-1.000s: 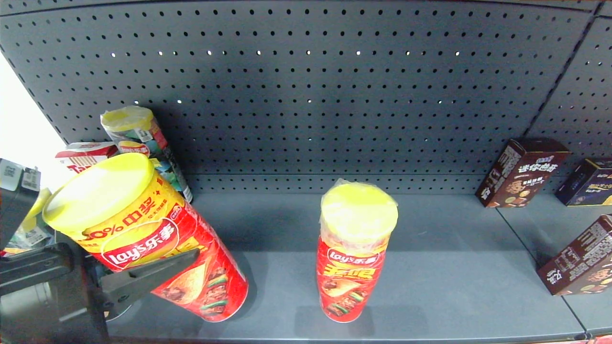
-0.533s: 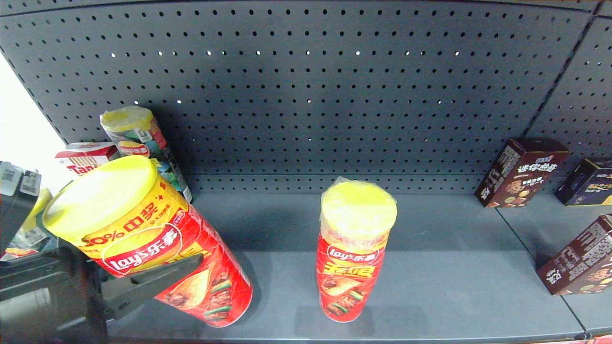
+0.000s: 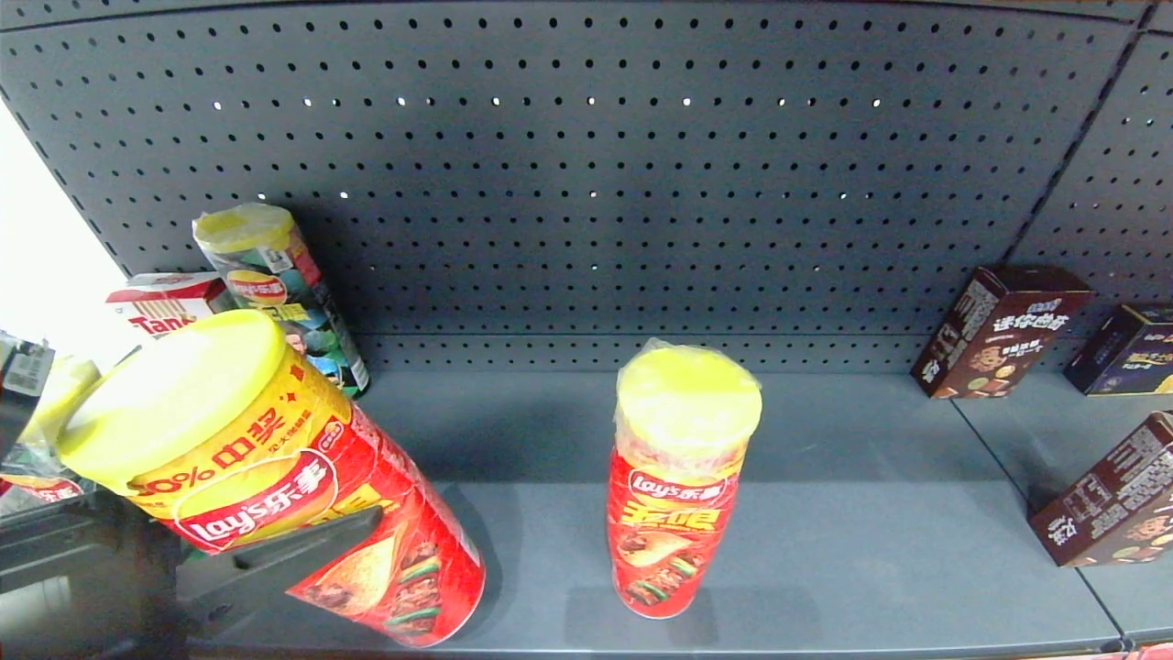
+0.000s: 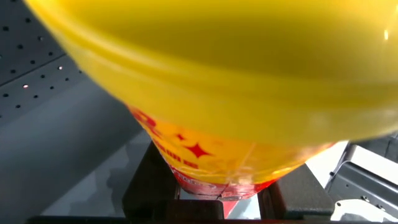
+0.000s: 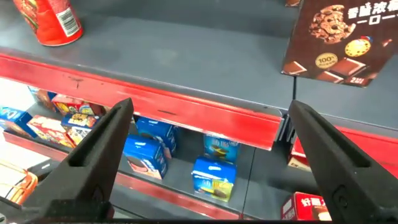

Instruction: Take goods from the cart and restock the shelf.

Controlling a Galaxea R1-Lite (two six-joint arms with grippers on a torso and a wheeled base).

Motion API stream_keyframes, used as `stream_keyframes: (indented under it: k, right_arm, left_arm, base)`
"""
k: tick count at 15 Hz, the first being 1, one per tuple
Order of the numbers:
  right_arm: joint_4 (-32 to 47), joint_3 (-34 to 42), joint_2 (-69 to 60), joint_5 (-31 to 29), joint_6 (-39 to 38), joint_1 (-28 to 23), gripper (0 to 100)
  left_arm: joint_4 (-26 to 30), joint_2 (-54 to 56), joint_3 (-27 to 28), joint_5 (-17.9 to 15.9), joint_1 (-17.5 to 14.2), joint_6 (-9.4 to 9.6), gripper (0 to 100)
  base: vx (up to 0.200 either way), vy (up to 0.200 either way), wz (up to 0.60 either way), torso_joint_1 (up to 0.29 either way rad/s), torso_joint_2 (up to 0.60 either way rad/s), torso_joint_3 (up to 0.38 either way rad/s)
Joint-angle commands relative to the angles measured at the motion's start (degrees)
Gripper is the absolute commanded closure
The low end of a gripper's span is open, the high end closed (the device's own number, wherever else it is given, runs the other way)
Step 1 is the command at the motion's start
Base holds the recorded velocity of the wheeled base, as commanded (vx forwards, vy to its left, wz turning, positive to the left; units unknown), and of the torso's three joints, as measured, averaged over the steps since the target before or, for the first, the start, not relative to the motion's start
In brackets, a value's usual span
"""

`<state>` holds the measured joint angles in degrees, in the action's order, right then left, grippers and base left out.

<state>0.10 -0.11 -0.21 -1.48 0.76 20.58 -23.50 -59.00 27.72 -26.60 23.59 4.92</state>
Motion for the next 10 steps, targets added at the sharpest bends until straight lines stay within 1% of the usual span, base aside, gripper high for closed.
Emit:
stream_keyframes:
  k: [1, 2, 4, 6, 9, 10]
  right_arm:
    - [0.0, 0.1, 0.2, 0.0, -0.1, 0.1, 0]
    - [0.0, 0.1, 0.2, 0.0, -0.1, 0.1, 0]
    - [0.0, 0.1, 0.2, 0.0, -0.1, 0.1, 0]
    - [0.0, 0.1, 0.2, 0.0, -0.1, 0.1, 0]
    - [0.0, 0.1, 0.2, 0.0, -0.1, 0.1, 0]
    - [0.0, 0.1, 0.2, 0.0, -0.1, 0.1, 0]
  left_arm:
    - [-0.2, -0.1, 0.9, 0.0, 0.1, 0.0, 100]
    - [-0.1, -0.3, 1.6, -0.2, 0.1, 0.0, 100]
    - [-0.1, -2.3, 2.6, -1.6, 0.0, -0.09, 100]
    - [-0.5, -5.8, 5.1, -1.3, -0.2, 0.0, 100]
    - [-0.1, -15.3, 17.5, -1.6, 0.0, 0.08, 100]
    - [-0.1, -17.5, 19.9, -1.6, 0.1, 0.08, 100]
  base:
    - [0.0, 0.0, 0.0, 0.0, 0.0, 0.0]
    - [0.0, 0.0, 0.0, 0.0, 0.0, 0.0]
    - [0.0, 0.0, 0.0, 0.0, 0.0, 0.0]
    - [0.0, 0.0, 0.0, 0.0, 0.0, 0.0]
    - [0.0, 0.0, 0.0, 0.0, 0.0, 0.0]
    - [0.0, 0.0, 0.0, 0.0, 0.0, 0.0]
